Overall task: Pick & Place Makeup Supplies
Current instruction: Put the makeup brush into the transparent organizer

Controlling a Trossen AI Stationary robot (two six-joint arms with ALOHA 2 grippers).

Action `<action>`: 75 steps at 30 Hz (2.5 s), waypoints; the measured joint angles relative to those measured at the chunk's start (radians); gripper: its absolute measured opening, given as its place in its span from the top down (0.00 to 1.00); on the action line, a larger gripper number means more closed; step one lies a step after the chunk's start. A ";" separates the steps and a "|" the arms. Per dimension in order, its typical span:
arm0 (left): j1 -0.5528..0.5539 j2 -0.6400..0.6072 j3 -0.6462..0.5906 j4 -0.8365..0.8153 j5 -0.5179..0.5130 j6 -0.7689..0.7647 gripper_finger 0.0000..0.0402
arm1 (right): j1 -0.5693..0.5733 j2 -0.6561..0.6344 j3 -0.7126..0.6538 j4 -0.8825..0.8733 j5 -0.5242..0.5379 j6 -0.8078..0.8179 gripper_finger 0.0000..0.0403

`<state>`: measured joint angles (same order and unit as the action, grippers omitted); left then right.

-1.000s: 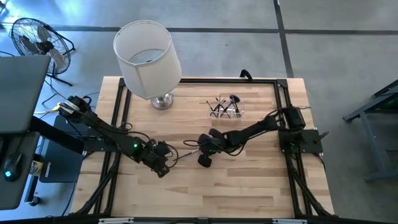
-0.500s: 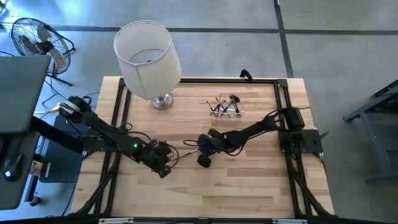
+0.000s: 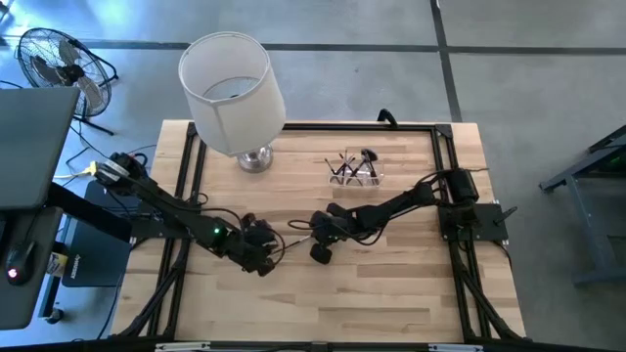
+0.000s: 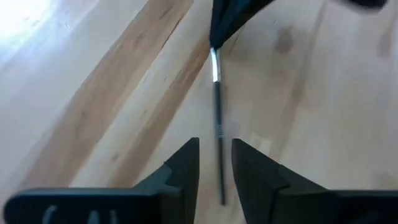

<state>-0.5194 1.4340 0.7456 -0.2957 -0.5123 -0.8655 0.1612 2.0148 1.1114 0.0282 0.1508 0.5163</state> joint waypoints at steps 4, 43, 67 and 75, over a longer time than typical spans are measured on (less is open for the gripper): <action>0.031 0.057 0.000 0.047 0.010 0.081 0.75 | 0.000 0.000 -0.001 0.005 -0.001 0.000 1.00; 0.101 0.318 0.191 -0.072 0.234 0.109 0.98 | 0.000 -0.104 -0.003 -0.090 -0.008 -0.070 0.94; 0.041 0.218 0.134 0.311 -0.212 -0.089 0.99 | 0.191 -0.679 -0.791 0.540 0.181 0.330 0.98; 0.107 0.218 0.120 0.722 -0.202 0.131 0.99 | 0.222 -0.687 -0.797 0.764 0.265 0.201 0.98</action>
<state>-0.4126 1.6516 0.8658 0.4265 -0.7141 -0.7346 0.3828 1.3279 0.3147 0.7920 0.4156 0.7176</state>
